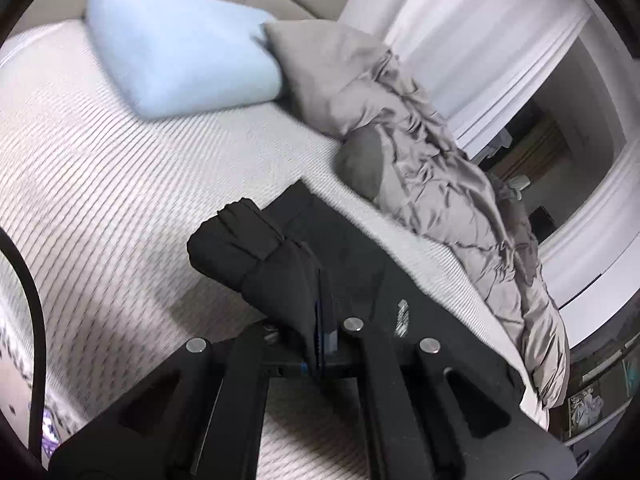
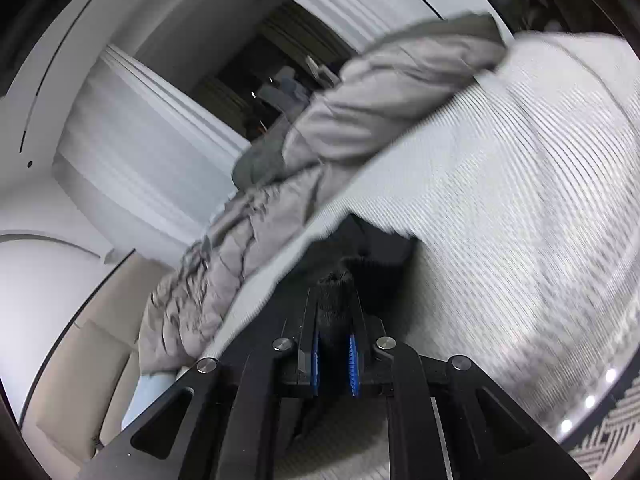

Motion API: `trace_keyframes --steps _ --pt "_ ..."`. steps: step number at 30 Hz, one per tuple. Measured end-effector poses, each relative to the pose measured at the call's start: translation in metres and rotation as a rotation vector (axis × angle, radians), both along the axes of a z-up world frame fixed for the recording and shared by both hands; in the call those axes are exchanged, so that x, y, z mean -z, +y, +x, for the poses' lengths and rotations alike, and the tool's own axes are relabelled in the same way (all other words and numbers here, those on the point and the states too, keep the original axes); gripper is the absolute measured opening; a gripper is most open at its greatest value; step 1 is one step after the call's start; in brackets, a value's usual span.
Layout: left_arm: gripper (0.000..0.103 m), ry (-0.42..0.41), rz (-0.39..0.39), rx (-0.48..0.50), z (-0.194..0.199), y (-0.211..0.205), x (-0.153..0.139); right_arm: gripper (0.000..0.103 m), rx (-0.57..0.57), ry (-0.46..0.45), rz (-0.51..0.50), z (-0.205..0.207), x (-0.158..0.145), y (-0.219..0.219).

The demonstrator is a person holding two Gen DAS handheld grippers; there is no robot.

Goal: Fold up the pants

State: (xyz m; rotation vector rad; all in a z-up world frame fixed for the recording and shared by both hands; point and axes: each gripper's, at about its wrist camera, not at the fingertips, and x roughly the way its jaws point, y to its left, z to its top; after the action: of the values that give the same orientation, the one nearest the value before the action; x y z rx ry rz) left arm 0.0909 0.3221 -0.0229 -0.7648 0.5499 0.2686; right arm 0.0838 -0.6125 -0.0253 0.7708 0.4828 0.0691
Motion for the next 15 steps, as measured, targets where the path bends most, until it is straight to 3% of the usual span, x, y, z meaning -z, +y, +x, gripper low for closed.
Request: trace_keyframes --steps 4,8,10,11,14,15 --pt "0.0 0.025 0.023 -0.005 0.072 0.003 -0.024 0.01 0.03 -0.014 -0.057 0.067 -0.031 0.013" --pt "0.001 0.135 0.048 -0.009 0.166 0.006 -0.018 0.013 0.066 0.052 -0.156 0.16 -0.042 0.028" --pt "0.009 0.19 0.027 0.006 0.201 0.014 -0.002 0.03 0.087 0.131 -0.18 0.214 -0.036 0.035" --pt "0.012 0.206 0.005 0.011 0.215 0.02 0.006 0.049 0.108 0.168 -0.206 0.242 -0.03 0.036" --pt "0.018 0.244 -0.07 -0.01 0.234 0.035 0.022 0.052 0.155 0.248 -0.269 0.272 -0.018 0.04" --pt "0.025 0.229 -0.077 0.002 0.233 0.037 0.021 0.052 0.13 0.235 -0.248 0.27 -0.015 0.043"
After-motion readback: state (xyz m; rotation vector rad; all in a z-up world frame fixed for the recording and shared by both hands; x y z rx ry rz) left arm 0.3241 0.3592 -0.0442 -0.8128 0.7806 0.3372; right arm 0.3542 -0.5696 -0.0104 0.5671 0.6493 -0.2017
